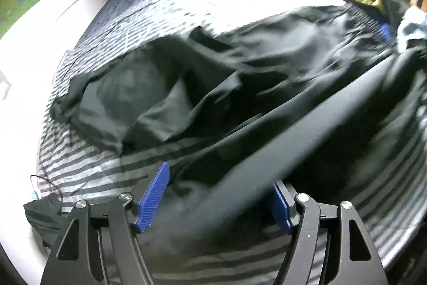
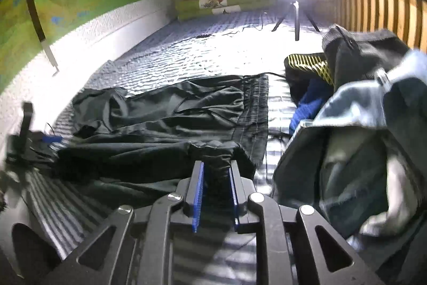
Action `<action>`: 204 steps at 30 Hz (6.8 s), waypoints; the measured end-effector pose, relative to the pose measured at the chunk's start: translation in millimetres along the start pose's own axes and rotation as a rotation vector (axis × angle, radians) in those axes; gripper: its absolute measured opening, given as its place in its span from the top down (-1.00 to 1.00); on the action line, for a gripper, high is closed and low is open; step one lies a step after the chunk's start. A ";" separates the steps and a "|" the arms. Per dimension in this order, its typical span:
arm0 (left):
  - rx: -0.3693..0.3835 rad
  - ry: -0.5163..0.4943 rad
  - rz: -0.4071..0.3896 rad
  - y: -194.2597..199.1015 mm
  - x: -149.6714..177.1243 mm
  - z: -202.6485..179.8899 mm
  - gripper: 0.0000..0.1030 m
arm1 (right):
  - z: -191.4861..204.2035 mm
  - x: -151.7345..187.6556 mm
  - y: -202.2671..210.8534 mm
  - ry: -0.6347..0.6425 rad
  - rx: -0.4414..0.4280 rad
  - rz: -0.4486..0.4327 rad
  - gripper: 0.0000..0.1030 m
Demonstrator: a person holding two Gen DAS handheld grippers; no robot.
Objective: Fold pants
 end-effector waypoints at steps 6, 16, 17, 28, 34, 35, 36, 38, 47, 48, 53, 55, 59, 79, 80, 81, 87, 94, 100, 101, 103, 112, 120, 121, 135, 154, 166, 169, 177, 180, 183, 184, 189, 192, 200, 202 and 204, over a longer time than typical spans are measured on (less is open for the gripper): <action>0.195 -0.228 0.003 2.9 1.1 -106.6 -0.42 | 12.4 1.9 -16.4 0.014 -0.072 0.079 0.67; 0.298 -0.284 0.155 -61.9 5.5 -147.6 -0.47 | -13.7 41.4 -30.1 -0.010 -0.076 0.221 0.56; 0.324 -0.261 0.162 -63.4 5.0 -144.8 -0.55 | -15.0 45.6 -31.2 -0.011 -0.080 0.228 0.55; 0.456 -0.119 0.159 -43.1 -0.6 -125.2 -0.51 | -10.9 54.2 -31.3 0.021 -0.071 0.227 0.52; 0.327 -0.237 0.160 -54.6 0.5 -130.5 0.33 | -11.1 54.9 -33.3 0.020 -0.060 0.230 0.52; 0.322 -0.249 0.160 -51.0 1.3 -131.0 0.50 | -10.8 54.7 -33.0 0.017 -0.062 0.229 0.52; 0.335 -0.243 0.158 -45.6 2.5 -131.1 0.90 | -10.6 54.4 -32.1 0.010 -0.069 0.227 0.58; 0.317 -0.245 0.142 -34.8 5.7 -132.2 0.90 | -11.9 51.7 -25.8 -0.032 -0.111 0.210 0.74; 0.425 -0.373 0.183 10.4 48.9 -206.0 0.91 | -32.7 49.3 -7.3 -0.109 -0.174 0.204 0.81; 0.444 -0.375 0.191 15.8 55.4 -210.6 0.91 | -35.3 49.2 -4.2 -0.109 -0.173 0.206 0.81; 0.636 -0.315 0.249 33.9 73.0 -239.9 0.91 | -45.7 51.1 20.8 -0.056 -0.152 0.175 0.81; 0.638 -0.371 0.286 40.2 83.6 -250.5 0.80 | -46.8 54.7 22.9 -0.025 -0.135 0.179 0.78; 0.610 -0.267 0.325 49.0 68.8 -207.5 0.75 | -43.0 57.3 18.4 0.041 -0.077 0.196 0.67; 0.172 0.124 -0.005 -36.5 -165.4 55.9 -0.37 | -59.0 -109.3 -106.2 -0.191 -0.063 0.158 0.07; 0.169 0.079 0.008 -44.5 -169.0 49.1 -0.40 | -64.4 -109.4 -126.2 -0.204 -0.057 0.193 0.05; 0.169 0.050 0.015 -51.9 -171.0 42.4 -0.49 | -68.5 -108.2 -139.8 -0.216 -0.029 0.214 0.05; 0.052 -0.097 0.115 -113.2 -172.5 30.6 -0.61 | -83.1 -105.2 -186.0 -0.267 -0.069 0.266 -0.26; 0.092 -0.093 0.096 -138.6 -170.8 31.9 0.70 | -63.3 -107.7 -189.5 -0.186 -0.133 0.200 0.63; 0.095 0.049 0.003 -121.4 -195.3 34.5 0.61 | -77.3 -125.9 -163.3 -0.223 -0.040 0.122 0.85; 0.133 0.095 -0.006 -116.1 -197.6 38.1 0.38 | -89.4 -127.9 -158.0 -0.252 0.030 0.109 0.85; 0.156 0.135 -0.028 -102.1 -197.1 48.3 -0.43 | -96.8 -127.7 -152.7 -0.274 0.079 0.089 0.79; 0.004 0.522 -0.211 1.1 -109.7 242.9 -0.44 | -43.2 -131.7 -93.7 -0.090 0.214 0.029 0.21; -0.179 0.856 -0.280 53.9 -1.2 421.2 -0.44 | 67.3 -92.6 -21.1 -0.098 0.008 -0.015 0.21; -0.191 0.885 -0.283 54.3 7.0 437.2 -0.44 | 79.5 -86.6 -22.2 -0.105 -0.023 -0.007 0.21; -0.068 1.060 -0.238 -69.0 7.2 516.0 -0.25 | 124.2 -49.0 -105.8 -0.001 0.024 0.119 0.21; -0.158 0.975 -0.218 -58.6 4.6 530.2 -0.59 | 114.5 -43.5 -120.1 0.003 0.036 0.161 0.21; -0.220 0.795 -0.138 -91.9 -64.5 472.3 0.89 | 126.3 -41.5 -117.7 0.026 0.053 0.158 0.21; -0.300 0.776 -0.144 -57.6 -60.8 473.6 0.89 | 120.9 -43.4 -115.0 0.009 0.048 0.155 0.21; -0.623 0.701 -0.094 28.0 -30.9 489.7 -0.60 | 115.1 -44.7 -109.2 -0.005 0.046 0.146 0.21; -0.547 0.781 -0.091 24.4 -10.3 500.2 -0.77 | 121.6 -44.6 -105.1 0.011 0.037 0.137 0.21; -0.498 0.857 -0.086 18.5 14.8 510.2 -0.77 | 128.3 -45.4 -101.4 0.049 0.042 0.120 0.21; -0.486 0.878 -0.081 15.7 21.9 514.1 -0.76 | 129.1 -45.1 -100.9 0.056 0.048 0.116 0.21; -0.363 1.004 -0.050 -13.8 58.6 524.0 -0.74 | 127.7 -41.1 -106.4 0.035 0.034 0.143 0.21; -0.346 1.030 -0.048 -39.5 63.5 529.6 -0.71 | 127.8 -40.2 -107.5 0.037 0.039 0.144 0.21; -0.212 1.085 -0.217 -55.7 31.2 524.5 -0.11 | 132.1 -33.4 -113.6 0.050 0.043 0.163 0.21; -0.262 1.059 -0.201 -48.8 32.3 524.9 -0.60 | 131.2 -33.9 -113.3 0.049 0.042 0.163 0.21; -0.276 1.076 -0.195 -44.3 42.3 527.9 -0.60 | 129.4 -35.4 -111.9 0.046 0.042 0.158 0.21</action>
Point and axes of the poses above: each gripper's, at about its wrist camera, not at the fingertips, and y roughly against the way its jaws point, z to its left, x to its underside, the point moved 5 cm from there along -y, roughly the way its jaws point, and after that the axes turned 10 degrees about x, right-handed, at the moved point
